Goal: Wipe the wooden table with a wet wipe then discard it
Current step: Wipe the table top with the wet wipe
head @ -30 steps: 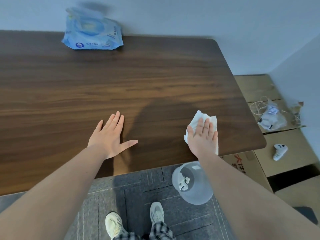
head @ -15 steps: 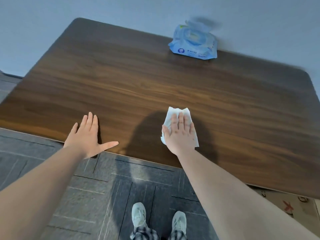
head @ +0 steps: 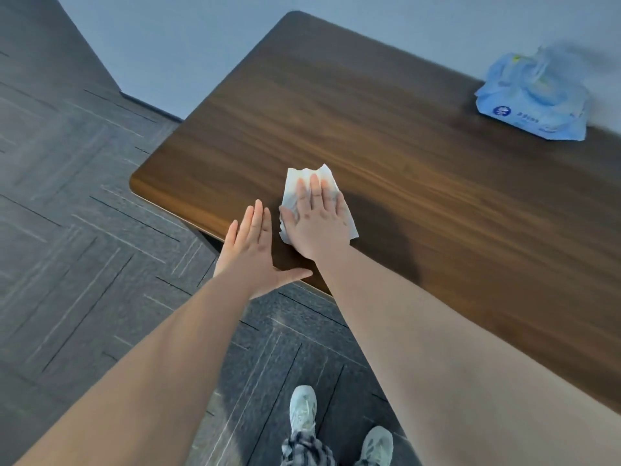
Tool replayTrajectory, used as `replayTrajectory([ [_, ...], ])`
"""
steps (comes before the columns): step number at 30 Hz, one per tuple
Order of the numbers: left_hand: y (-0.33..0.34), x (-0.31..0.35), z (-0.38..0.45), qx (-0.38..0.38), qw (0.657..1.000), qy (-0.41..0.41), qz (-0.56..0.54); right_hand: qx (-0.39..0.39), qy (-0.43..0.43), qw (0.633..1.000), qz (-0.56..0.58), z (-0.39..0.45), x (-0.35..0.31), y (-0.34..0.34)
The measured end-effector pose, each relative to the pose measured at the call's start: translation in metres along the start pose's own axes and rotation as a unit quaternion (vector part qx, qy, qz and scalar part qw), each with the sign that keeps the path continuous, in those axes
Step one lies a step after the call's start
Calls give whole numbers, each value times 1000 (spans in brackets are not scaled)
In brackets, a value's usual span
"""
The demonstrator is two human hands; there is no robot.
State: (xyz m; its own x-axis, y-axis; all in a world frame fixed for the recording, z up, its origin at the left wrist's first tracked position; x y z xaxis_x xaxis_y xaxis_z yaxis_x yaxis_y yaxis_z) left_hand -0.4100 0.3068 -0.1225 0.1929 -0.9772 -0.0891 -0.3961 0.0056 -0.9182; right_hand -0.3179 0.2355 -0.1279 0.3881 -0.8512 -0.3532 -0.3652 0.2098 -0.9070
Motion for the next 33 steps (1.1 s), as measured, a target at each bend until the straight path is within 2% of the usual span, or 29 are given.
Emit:
replayTrajectory([
  [8,1,-2,-2,9,999,-2,-48,-13,-68,998,7,7,-26,8],
  [11,-3,-2,-1,15,999,-5,-44,-40,-116,992,-32,-4,-23,9],
  [14,-6,0,0,-3,999,-12,-44,-70,-119,989,-51,-22,-4,11],
  [19,-12,8,-2,-7,1000,12,14,-79,-89,992,-41,-61,43,1],
  [23,-23,36,-2,-7,997,45,56,-58,-25,997,-34,-99,106,-14],
  [33,-48,216,-6,2,976,203,76,14,182,983,-20,-222,294,-60],
])
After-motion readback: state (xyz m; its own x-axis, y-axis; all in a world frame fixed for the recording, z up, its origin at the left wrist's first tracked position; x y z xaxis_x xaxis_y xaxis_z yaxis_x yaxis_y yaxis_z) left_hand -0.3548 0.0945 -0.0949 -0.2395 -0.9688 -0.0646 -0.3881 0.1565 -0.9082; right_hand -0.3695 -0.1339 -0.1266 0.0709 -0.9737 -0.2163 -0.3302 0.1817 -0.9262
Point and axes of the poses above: each hand's wrist, its own z-axis towards the middle knuckle, its own y-axis out of the palm, x = y × z, the point moved 9 cm from there along z, towards the middle knuckle, and after that the axes turned 10 degrees about z, right-handed, at the moved point
